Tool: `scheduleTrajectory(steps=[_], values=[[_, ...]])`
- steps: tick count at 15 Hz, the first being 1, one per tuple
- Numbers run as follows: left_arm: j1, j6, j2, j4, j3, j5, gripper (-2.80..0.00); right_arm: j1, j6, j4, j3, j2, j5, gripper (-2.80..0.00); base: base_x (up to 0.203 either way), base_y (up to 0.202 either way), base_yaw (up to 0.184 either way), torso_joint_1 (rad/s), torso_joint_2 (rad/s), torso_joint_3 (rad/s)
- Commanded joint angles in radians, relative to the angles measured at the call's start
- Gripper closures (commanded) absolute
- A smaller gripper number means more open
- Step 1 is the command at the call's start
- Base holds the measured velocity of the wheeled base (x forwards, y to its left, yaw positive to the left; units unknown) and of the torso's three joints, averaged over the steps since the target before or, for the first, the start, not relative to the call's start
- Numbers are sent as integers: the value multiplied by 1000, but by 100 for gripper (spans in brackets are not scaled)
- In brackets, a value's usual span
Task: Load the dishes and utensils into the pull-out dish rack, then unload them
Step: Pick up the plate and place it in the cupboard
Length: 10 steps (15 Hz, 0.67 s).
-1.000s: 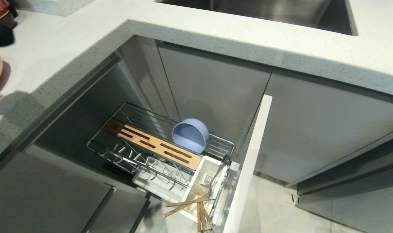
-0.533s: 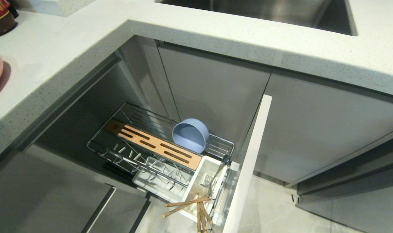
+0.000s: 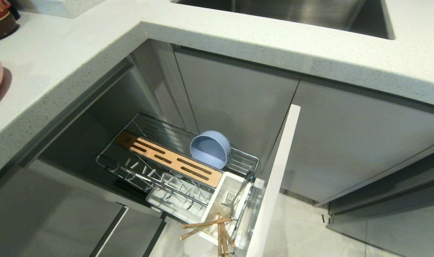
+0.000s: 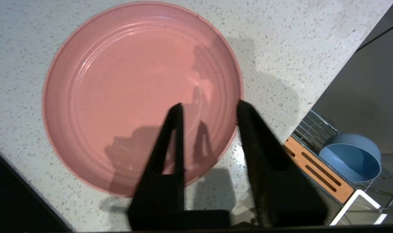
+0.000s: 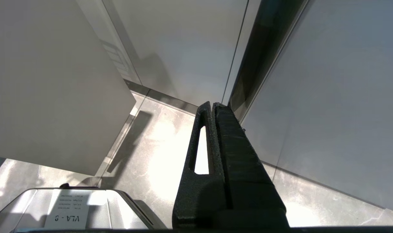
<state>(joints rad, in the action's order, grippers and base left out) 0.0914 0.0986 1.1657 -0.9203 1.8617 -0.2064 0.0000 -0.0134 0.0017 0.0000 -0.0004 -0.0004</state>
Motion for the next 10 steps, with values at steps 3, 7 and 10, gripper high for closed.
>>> scheduleTrajectory(steps=[3, 7, 10], values=[[-5, 1, 38, -5, -1, -1, -280, -1, 0, 0, 0, 0, 0, 0, 0, 0, 0, 0, 0, 0], [0, 1, 103, 0, -3, -1, -280, 0, 0, 0, 0, 0, 0, 0, 0, 0, 0, 0, 0, 0], [1, 0, 145, 0, -3, -1, -280, -1, 0, 0, 0, 0, 0, 0, 0, 0, 0, 0, 0, 0]])
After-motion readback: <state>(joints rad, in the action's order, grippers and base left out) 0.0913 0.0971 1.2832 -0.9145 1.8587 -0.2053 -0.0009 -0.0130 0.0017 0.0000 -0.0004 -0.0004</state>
